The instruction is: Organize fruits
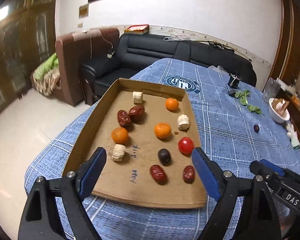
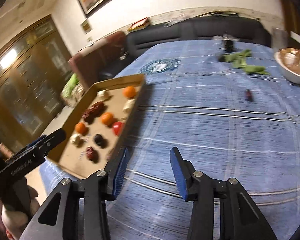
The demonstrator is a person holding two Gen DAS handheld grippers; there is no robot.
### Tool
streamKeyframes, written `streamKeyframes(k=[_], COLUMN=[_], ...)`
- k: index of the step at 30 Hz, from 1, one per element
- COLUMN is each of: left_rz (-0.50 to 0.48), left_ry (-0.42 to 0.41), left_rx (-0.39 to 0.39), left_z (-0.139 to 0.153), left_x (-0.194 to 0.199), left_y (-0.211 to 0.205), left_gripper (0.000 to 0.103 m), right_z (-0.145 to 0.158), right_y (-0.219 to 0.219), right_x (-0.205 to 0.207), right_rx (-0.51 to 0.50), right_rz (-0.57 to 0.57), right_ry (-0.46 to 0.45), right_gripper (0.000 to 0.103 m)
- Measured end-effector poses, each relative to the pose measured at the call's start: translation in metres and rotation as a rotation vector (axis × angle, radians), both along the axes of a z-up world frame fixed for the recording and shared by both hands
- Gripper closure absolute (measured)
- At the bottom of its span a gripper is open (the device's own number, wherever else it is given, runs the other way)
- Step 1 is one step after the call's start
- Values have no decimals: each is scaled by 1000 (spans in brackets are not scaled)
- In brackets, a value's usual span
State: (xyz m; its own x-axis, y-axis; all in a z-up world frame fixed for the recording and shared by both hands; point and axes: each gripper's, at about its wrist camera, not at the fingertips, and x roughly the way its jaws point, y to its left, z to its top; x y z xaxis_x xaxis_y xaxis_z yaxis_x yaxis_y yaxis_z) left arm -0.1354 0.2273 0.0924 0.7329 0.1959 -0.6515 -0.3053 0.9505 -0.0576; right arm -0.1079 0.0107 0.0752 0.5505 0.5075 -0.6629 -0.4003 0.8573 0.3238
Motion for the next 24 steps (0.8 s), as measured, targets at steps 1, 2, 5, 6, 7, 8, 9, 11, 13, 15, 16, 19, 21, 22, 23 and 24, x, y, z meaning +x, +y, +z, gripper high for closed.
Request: streamKeyframes(k=[1, 2, 5, 6, 7, 8, 9, 11, 13, 15, 16, 19, 21, 22, 23, 24], left_rz=[-1, -1, -8, -12, -17, -20, -22, -29, -36, -42, -45, -54, -55, -56, -54, -53], left_ry=[-1, -1, 1, 2, 5, 7, 10, 20, 28, 37, 40, 48, 50, 50, 51, 51], left_rx=[17, 25, 47, 51, 54, 57, 62, 69, 68, 68, 68, 63, 62, 61, 59, 58], left_z=[0, 0, 1, 0, 0, 0, -1, -3, -5, -7, -7, -10, -10, -11, -11, -12], left_x=[1, 1, 3, 3, 4, 3, 3, 5, 6, 9, 10, 10, 11, 11, 11, 11], left_y=[-8, -12, -24, -27, -30, -32, -34, -38, -41, -43, -44, -45, -45, -45, -44, -44], left_gripper=[15, 14, 14, 14, 14, 14, 14, 14, 14, 14, 14, 14, 14, 14, 14, 14], right_z=[0, 1, 0, 0, -1, -2, -4, -6, -8, -10, -10, -11, -12, -13, -13, -14], right_y=[-6, -11, -20, -22, -25, -25, -25, -28, -30, -31, -31, -31, -30, -29, -28, -27], right_x=[-1, -3, -6, -8, -9, -9, -8, -8, -9, -9, -9, -9, -8, -8, -8, -8], right_rx=[-1, -3, -24, -33, -36, -38, -39, -37, -37, -37, -37, -40, -45, -47, -50, -53], right_rz=[-11, -18, -40, -45, -47, -47, -47, -47, -50, -52, -52, -54, -52, -51, -50, -48], right_ry=[-3, -7, -26, -32, -34, -34, -33, -28, -25, -22, -22, -20, -20, -19, -19, -18], right_gripper=[52, 52, 48, 47, 46, 45, 45, 44, 44, 43, 43, 43, 43, 42, 42, 42])
